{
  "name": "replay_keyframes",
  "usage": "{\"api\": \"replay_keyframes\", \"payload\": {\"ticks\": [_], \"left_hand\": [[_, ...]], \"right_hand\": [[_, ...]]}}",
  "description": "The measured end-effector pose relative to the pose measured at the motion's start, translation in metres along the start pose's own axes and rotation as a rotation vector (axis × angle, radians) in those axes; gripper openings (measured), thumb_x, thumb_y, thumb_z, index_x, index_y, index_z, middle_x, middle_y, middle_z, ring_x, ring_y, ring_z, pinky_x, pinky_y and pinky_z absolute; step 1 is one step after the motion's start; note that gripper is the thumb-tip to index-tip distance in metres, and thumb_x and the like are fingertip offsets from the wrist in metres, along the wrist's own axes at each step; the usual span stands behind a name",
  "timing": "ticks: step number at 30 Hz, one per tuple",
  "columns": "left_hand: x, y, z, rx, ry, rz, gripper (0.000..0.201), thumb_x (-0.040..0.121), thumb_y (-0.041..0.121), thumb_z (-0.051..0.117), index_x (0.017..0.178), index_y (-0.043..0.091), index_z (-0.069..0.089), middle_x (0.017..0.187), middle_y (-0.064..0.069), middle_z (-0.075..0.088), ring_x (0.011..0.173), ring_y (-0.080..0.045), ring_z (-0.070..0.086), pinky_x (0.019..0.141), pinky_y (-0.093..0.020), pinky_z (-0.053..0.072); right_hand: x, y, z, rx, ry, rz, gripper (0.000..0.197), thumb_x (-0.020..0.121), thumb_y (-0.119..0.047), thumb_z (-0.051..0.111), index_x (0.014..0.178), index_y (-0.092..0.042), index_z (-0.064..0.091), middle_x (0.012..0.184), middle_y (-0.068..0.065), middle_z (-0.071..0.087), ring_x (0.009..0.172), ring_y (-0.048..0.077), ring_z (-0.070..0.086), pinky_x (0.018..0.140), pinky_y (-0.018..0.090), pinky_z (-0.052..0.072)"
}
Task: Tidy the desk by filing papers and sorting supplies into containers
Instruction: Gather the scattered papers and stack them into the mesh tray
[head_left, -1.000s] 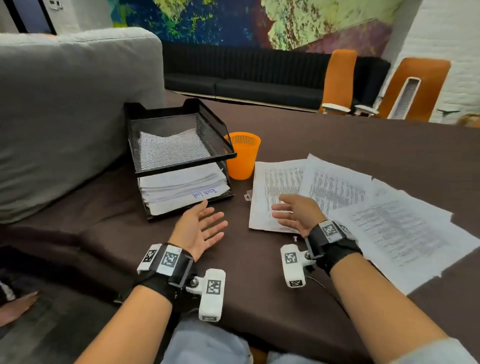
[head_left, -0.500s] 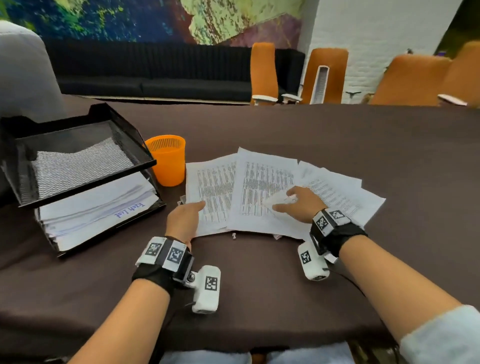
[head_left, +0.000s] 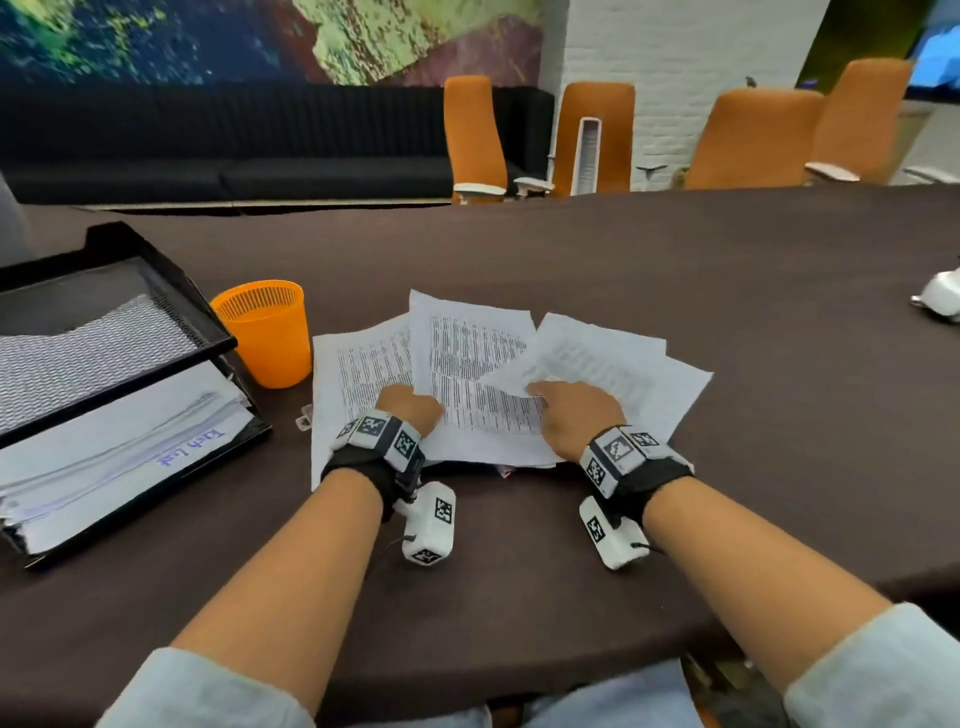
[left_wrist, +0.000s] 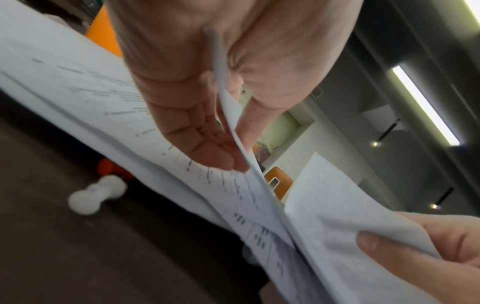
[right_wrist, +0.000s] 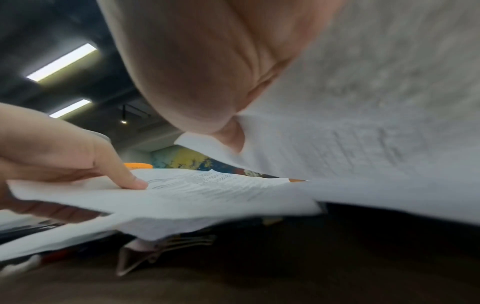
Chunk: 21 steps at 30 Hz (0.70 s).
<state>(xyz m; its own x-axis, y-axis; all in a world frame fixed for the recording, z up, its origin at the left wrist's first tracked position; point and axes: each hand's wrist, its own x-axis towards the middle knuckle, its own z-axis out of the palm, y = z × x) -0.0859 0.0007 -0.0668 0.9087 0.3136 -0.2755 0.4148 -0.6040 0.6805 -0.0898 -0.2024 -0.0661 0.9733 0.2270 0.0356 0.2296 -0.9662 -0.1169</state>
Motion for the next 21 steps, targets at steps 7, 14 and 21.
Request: {"api": "replay_keyframes", "payload": {"ticks": [7,14,21], "left_hand": [[0.0,-0.03,-0.015,-0.722,-0.083,-0.086,0.042,0.098,0.03,0.055,0.134,0.007,0.053,0.131,-0.01,0.059,0.122,-0.033,0.055,0.106,-0.048,0.043],[0.005,-0.066,-0.029,-0.318,0.235,-0.049,0.026,0.095,0.003,0.047,0.113,-0.004,0.063,0.109,-0.018,0.063,0.092,-0.028,0.054,0.074,-0.026,0.035],[0.013,-0.109,-0.056,-0.292,0.341,-0.206,0.033,0.095,0.016,0.054,0.116,-0.006,0.064,0.12,-0.026,0.064,0.11,-0.039,0.06,0.074,-0.029,0.036]], "right_hand": [[-0.015,-0.043,0.008,0.112,-0.157,-0.412,0.045,0.096,-0.029,0.049,0.14,-0.039,0.049,0.137,-0.003,0.055,0.126,0.024,0.048,0.102,0.039,0.041],[-0.022,-0.063,-0.007,0.498,-0.138,-0.227,0.062,0.083,-0.07,0.055,0.132,-0.032,0.058,0.144,-0.01,0.051,0.134,0.012,0.044,0.11,0.031,0.033],[0.042,-0.047,0.003,0.81,0.041,0.193,0.039,0.094,-0.037,0.059,0.108,-0.002,0.07,0.118,0.014,0.068,0.109,0.029,0.063,0.097,0.041,0.049]]}}
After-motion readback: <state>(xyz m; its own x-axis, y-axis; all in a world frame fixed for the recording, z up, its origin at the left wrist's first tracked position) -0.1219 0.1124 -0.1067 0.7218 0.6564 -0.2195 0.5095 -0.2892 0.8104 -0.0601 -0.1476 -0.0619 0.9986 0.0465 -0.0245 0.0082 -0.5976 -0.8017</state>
